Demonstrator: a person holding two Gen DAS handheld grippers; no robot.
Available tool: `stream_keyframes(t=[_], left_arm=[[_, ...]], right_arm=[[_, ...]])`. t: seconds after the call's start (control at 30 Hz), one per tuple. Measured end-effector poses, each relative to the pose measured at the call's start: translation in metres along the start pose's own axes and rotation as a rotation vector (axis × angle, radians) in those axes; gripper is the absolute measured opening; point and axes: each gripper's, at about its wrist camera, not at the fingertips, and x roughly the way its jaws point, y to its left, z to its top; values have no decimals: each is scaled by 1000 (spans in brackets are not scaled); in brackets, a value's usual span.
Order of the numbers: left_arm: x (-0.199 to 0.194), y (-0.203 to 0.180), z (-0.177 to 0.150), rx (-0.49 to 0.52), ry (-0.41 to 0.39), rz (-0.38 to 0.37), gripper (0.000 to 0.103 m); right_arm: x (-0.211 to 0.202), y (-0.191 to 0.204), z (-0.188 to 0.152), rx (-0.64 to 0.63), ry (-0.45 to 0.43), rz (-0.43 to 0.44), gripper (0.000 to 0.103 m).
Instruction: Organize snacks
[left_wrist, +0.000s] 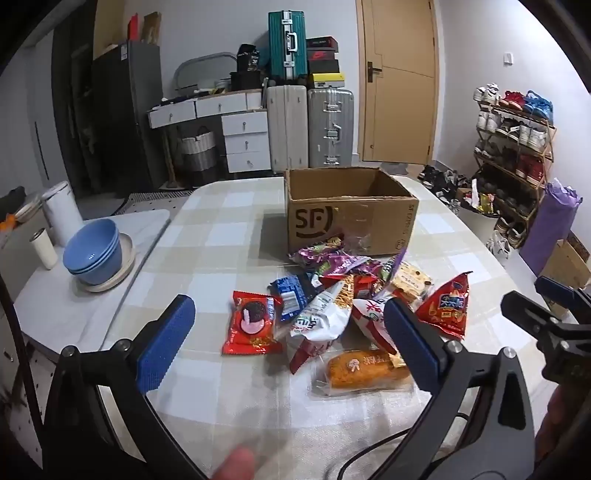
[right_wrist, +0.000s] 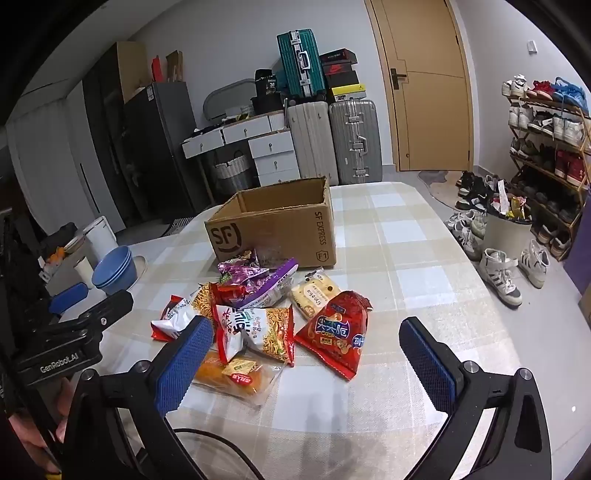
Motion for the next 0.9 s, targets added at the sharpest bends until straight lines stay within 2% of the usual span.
stream_keyframes(t=[0.1, 0.13, 0.2, 0.33, 0.57, 0.9], left_arm=[[9, 6, 1, -27, 48, -17, 102], [12, 13, 5, -39, 47, -29, 102], [5, 3, -3, -5, 9, -6, 102], [6, 7, -3, -26, 17, -9, 102], [-4, 7, -3, -27, -28, 9, 102], [-6, 11, -4, -42, -26, 4, 101]], right_arm=[[-1, 1, 0, 2, -10, 11, 103], [-1, 1, 0, 2, -8, 12, 103], [-1, 2, 0, -5, -12, 8, 103], [-2, 3, 1, -6, -13, 11, 103], [1, 7, 1, -13, -13, 6, 103], [0, 8, 0, -10, -8, 6, 103]])
